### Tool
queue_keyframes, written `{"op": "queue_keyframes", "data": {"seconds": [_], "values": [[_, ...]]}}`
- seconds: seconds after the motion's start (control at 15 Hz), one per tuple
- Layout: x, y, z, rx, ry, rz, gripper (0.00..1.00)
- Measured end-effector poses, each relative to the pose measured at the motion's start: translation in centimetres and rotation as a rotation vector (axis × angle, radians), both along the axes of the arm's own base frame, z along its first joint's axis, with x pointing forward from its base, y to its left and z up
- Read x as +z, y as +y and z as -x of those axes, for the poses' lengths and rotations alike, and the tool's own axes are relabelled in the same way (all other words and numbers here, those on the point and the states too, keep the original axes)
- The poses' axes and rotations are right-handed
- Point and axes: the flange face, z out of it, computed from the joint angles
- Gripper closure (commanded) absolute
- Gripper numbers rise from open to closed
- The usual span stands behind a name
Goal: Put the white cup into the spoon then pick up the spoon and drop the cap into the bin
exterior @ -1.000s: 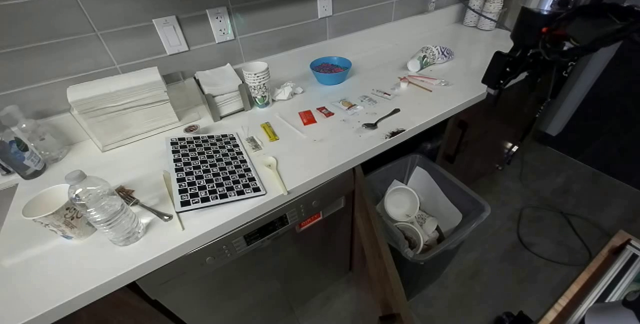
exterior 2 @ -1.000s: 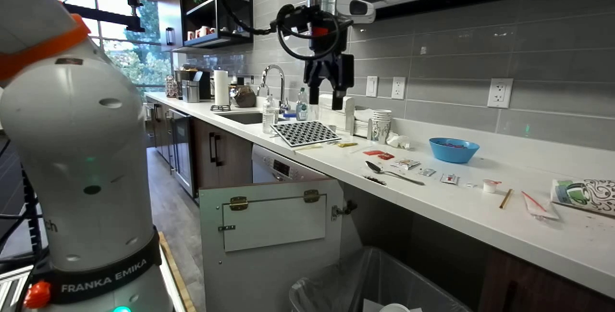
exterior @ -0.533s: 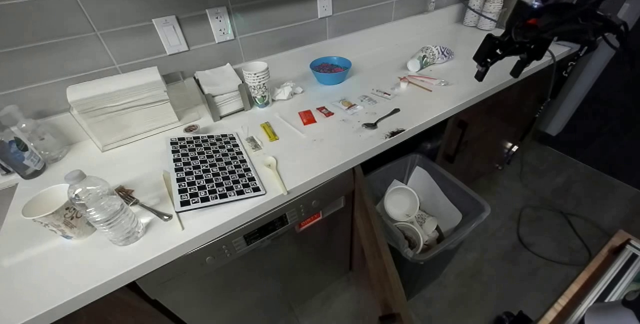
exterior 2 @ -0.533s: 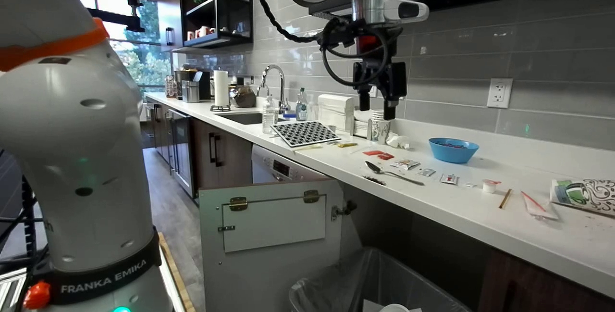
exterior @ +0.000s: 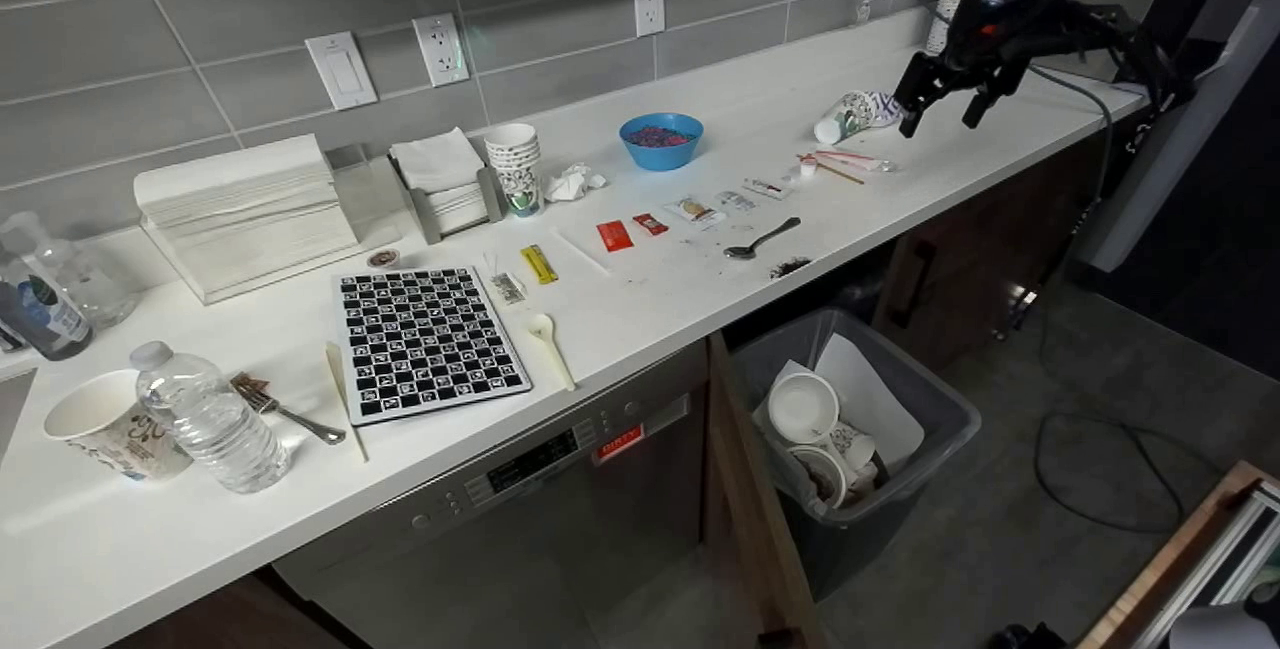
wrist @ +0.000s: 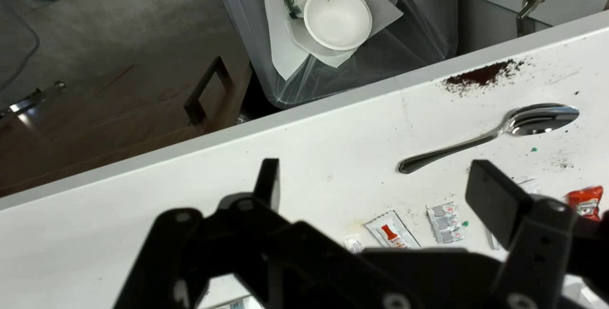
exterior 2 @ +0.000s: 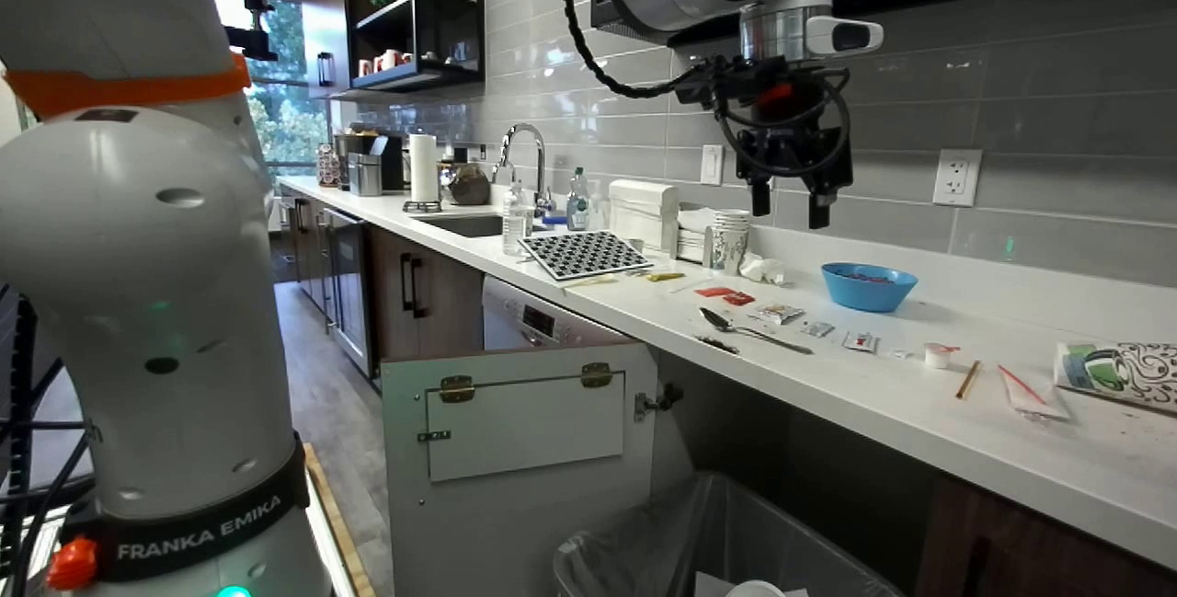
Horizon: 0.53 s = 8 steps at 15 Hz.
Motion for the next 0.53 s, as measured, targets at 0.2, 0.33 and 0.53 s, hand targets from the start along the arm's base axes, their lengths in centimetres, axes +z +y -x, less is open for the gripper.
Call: {"op": "queue_keyframes", "data": {"seconds": [0.2, 0.33, 0.53], "values": [[-0.3, -0.2, -3.5, 0.045, -0.001, 0.013, 0.0], [-0.7, -0.4, -5.2, 0.066, 0.006, 0.021, 0.0], [-1.1, -0.5, -6.2, 0.076, 0.01, 0.024, 0.0]]}}
